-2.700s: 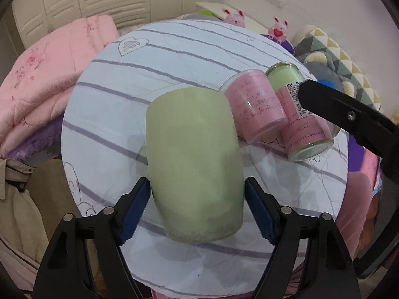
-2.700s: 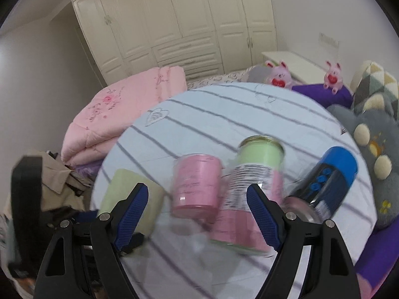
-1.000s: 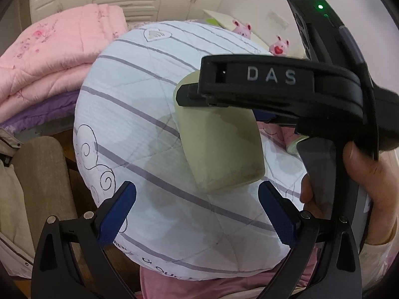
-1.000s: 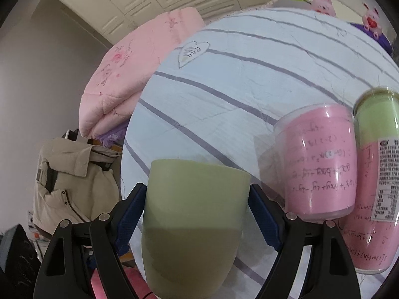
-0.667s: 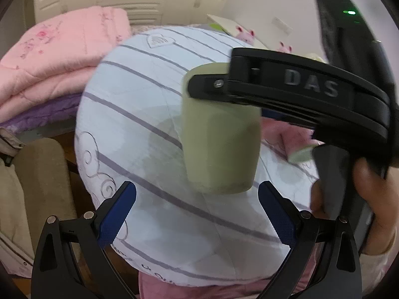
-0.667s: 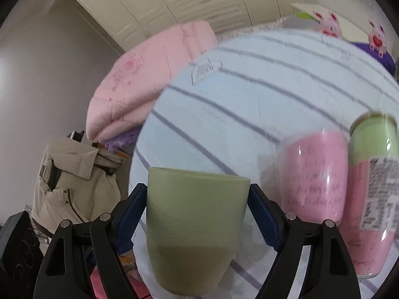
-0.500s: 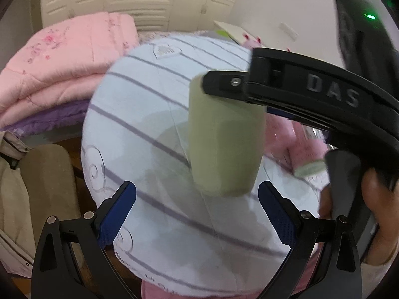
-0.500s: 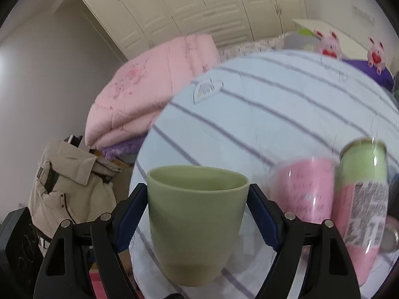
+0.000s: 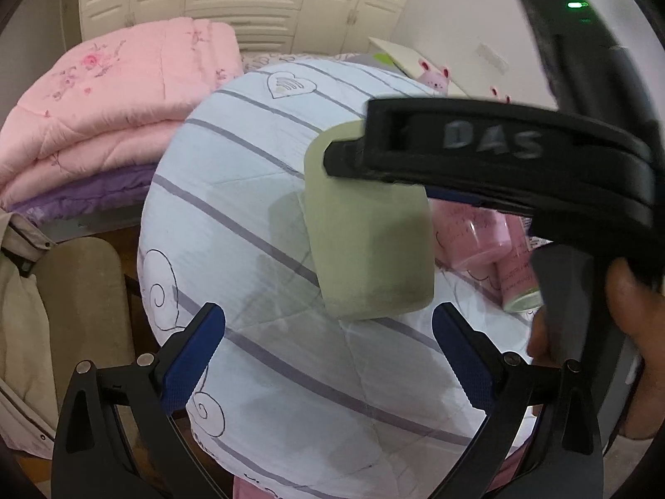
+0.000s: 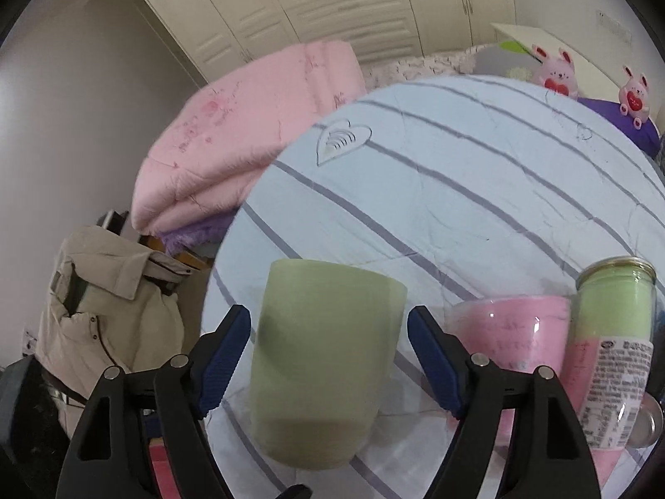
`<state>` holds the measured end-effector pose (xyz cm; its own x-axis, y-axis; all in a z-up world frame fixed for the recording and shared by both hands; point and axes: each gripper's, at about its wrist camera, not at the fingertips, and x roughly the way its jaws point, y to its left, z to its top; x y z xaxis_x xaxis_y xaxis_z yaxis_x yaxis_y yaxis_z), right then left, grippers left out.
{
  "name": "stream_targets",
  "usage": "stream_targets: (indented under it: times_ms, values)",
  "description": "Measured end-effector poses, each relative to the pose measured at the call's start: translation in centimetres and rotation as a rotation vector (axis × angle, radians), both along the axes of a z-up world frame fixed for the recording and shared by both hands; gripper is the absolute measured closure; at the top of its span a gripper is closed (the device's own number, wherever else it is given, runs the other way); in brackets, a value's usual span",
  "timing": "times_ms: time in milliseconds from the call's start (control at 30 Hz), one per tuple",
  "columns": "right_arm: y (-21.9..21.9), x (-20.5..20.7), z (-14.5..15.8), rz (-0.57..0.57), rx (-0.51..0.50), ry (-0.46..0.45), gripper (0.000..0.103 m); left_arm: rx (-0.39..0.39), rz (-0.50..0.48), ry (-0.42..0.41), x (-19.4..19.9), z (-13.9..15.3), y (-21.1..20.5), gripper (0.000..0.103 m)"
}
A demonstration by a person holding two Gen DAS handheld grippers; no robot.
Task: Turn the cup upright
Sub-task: 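Close the right tool on the green cup while the left tool holds it, then turn the green cup opening-up with the right tool and set it on the table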
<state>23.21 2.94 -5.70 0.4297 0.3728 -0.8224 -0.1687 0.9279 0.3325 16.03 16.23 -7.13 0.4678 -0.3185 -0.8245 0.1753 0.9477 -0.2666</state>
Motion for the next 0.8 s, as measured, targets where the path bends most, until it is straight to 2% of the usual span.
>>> stream_targets:
  times_ms: [233,333,467,633,800]
  values:
    - [1.4,1.6,-1.0,0.035,-0.053,0.088,0.022,0.012,-0.015,0.003,0.3,-0.1,0.0,0.001]
    - [1.9,1.7,-1.1,0.057,-0.079,0.090,0.022,0.023,-0.001,0.001,0.3,-0.1,0.1,0.001]
    - [2.4,1.1,-1.1,0.080,-0.101,0.049,0.022,0.004,0.012,0.006,0.6,-0.3,0.5,0.001]
    - [1.5,0.6,-0.4,0.077,-0.073,0.010,0.022,-0.010,0.008,-0.006,0.9,0.0,0.4,0.001]
    - [1.2,0.1,1.2,0.090,-0.066,-0.079,0.022,-0.004,0.025,-0.028,1.7,0.3,0.5,0.001]
